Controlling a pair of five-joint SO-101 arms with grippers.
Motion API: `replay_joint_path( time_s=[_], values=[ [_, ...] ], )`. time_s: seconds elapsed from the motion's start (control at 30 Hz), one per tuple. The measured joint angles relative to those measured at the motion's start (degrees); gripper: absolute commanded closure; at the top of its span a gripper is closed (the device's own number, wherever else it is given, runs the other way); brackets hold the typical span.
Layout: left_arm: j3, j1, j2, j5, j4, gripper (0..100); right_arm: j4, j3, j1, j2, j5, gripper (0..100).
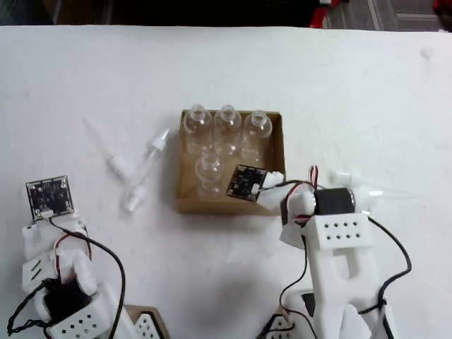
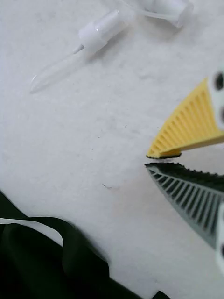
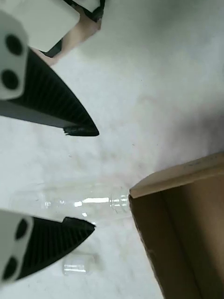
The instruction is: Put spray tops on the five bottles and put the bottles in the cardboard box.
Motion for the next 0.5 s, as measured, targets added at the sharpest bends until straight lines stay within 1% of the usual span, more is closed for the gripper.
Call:
replay_joint_path(
  time_s=[0.23,0.5],
  values=[
    [0.00,0.00,0.00,0.00,0.00,98,-5.80,0.70,2.11,5.01,0.35,74.1],
    [0.00,0.00,0.00,0.00,0.00,98,-11.25,0.70,2.20,13.98,0.53,74.1]
  ],
)
